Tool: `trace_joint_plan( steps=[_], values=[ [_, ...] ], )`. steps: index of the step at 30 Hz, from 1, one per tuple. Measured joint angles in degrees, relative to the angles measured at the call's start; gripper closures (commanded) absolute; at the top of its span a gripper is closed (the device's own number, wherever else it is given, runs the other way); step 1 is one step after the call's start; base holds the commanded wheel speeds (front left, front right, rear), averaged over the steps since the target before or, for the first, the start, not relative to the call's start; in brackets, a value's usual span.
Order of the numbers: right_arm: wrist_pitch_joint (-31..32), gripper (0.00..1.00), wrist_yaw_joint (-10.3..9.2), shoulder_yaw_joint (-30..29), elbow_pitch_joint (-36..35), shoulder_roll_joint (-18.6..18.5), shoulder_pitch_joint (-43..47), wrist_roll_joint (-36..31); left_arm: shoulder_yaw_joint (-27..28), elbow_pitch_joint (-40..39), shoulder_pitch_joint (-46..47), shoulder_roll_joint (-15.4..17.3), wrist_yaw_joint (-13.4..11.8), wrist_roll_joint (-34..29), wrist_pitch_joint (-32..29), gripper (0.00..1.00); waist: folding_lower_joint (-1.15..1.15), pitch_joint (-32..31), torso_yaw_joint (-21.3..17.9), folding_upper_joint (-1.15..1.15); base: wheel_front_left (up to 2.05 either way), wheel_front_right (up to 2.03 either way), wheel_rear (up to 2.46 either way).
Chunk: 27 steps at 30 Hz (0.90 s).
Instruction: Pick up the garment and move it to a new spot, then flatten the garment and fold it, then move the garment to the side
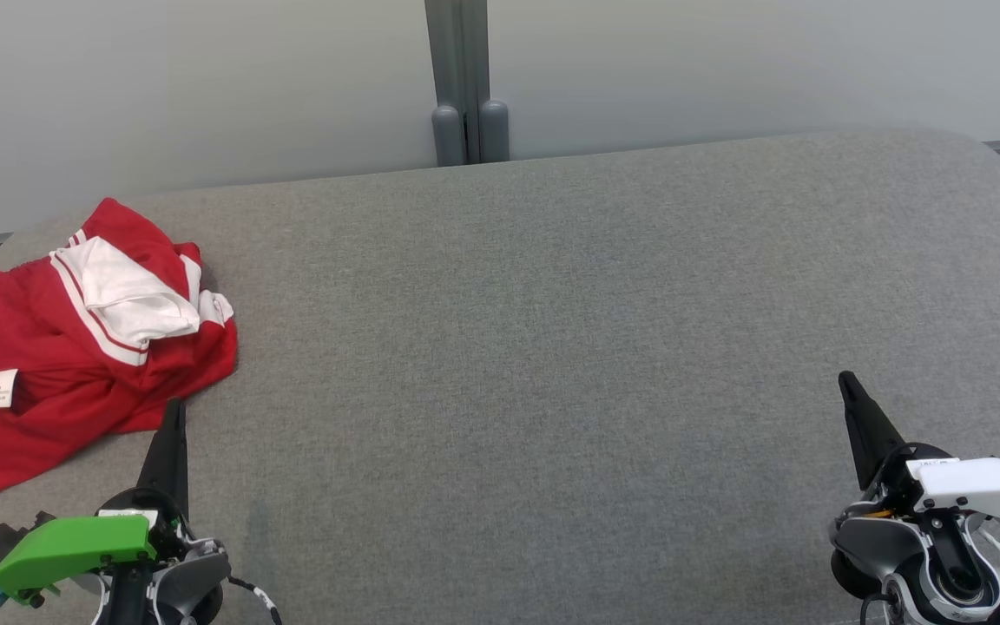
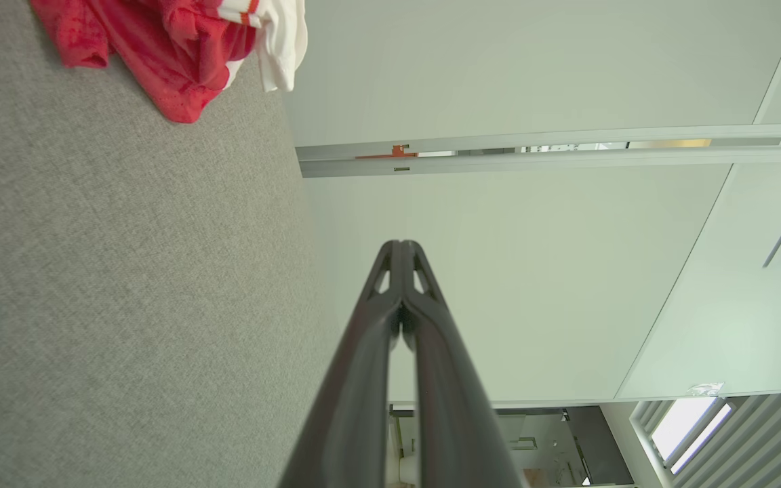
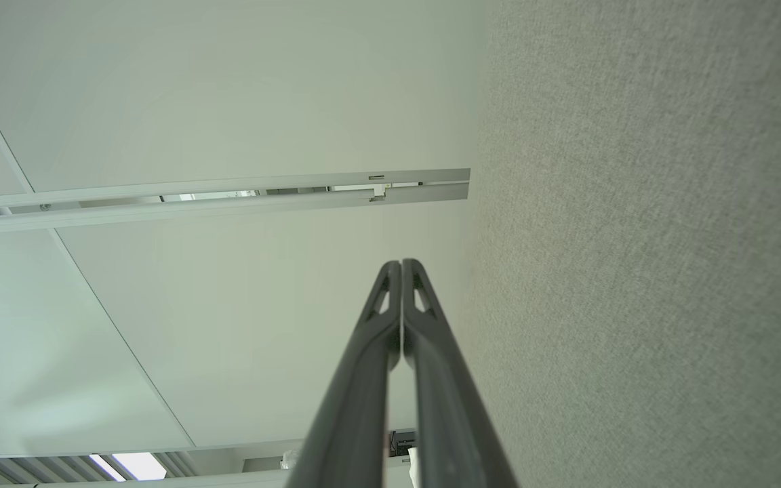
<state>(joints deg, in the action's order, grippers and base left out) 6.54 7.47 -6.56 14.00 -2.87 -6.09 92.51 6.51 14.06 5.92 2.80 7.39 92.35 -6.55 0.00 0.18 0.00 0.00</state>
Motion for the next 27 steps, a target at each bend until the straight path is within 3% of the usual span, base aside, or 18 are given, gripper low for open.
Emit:
trace_joint_plan(
  steps=[23, 24, 27],
  values=[
    [0.0, 1.0, 0.0, 0.0, 0.0, 0.0, 0.0, 0.0, 0.0, 0.0, 0.0, 0.0, 0.0, 0.0, 0.0, 1.0, 0.0, 0.0, 0.0, 0.0, 0.0, 0.0, 0.0],
    [-0.01, 0.0, 0.0, 0.01, 0.16, 0.02, 0.08, 0.01, -0.01, 0.14, -0.07, -0.03, -0.01, 0.0, 0.01, 0.0, 0.0, 0.0, 0.0, 0.0, 0.0, 0.0, 0.0],
    [-0.08, 0.0, -0.01, 0.09, 1.52, 0.4, 1.29, 0.01, -0.16, 1.58, -1.22, -0.38, -0.02, 0.0, 0.07, 0.0, 0.0, 0.0, 0.0, 0.0, 0.0, 0.0, 0.0]
  ],
)
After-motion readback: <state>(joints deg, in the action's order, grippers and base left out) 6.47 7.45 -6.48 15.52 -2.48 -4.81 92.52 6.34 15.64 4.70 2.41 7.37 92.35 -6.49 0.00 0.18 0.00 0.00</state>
